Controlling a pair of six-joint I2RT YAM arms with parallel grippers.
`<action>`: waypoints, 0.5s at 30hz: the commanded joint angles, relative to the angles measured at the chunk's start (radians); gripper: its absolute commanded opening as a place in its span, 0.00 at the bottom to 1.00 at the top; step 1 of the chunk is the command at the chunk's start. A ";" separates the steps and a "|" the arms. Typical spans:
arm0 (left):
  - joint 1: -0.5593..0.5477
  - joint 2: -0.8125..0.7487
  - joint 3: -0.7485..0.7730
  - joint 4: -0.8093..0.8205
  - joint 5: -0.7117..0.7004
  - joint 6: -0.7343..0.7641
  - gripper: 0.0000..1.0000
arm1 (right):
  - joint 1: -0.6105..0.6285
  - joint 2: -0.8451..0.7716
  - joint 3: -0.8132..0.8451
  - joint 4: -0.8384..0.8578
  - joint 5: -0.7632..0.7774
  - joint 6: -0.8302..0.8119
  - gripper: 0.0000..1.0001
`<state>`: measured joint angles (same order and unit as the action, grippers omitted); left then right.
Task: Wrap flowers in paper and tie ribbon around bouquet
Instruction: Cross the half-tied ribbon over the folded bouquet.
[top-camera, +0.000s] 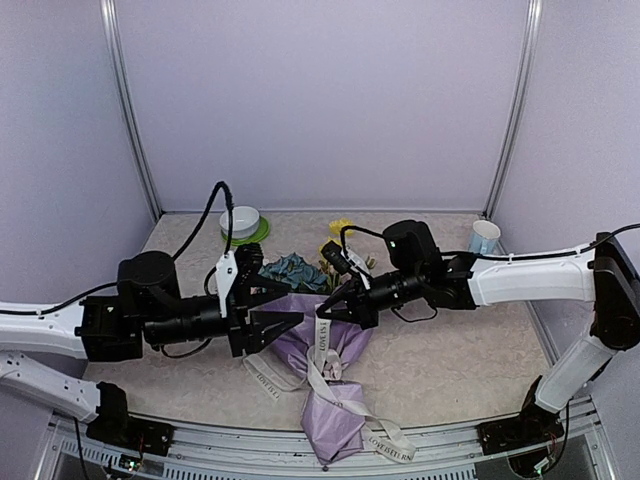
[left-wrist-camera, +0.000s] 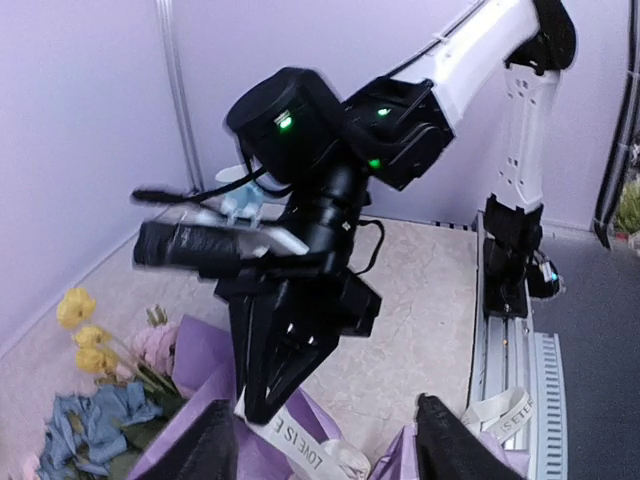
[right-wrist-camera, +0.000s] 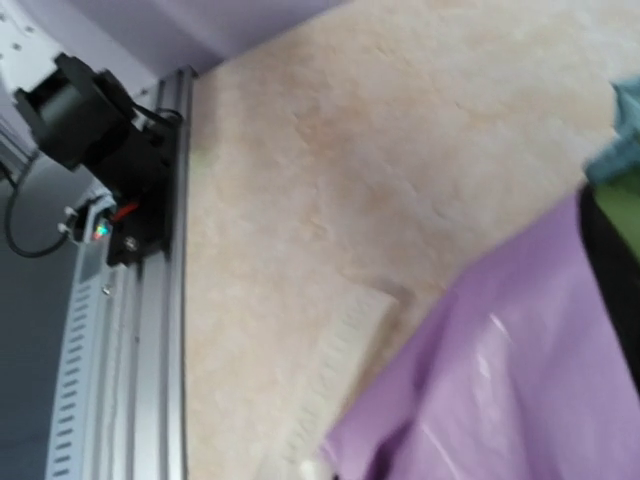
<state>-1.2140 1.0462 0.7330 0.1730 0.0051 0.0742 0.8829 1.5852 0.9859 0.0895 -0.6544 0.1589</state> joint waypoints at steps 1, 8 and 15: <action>0.012 -0.033 -0.201 0.152 -0.158 -0.180 0.67 | 0.032 -0.030 -0.006 0.084 -0.021 0.028 0.00; 0.068 0.097 -0.258 0.289 -0.132 -0.208 0.82 | 0.070 -0.020 0.008 0.113 -0.030 0.038 0.00; 0.096 0.216 -0.256 0.512 0.057 -0.195 0.67 | 0.092 0.002 0.016 0.123 -0.027 0.047 0.00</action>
<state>-1.1248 1.2125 0.4648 0.4900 -0.0677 -0.1192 0.9630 1.5799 0.9855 0.1711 -0.6769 0.1898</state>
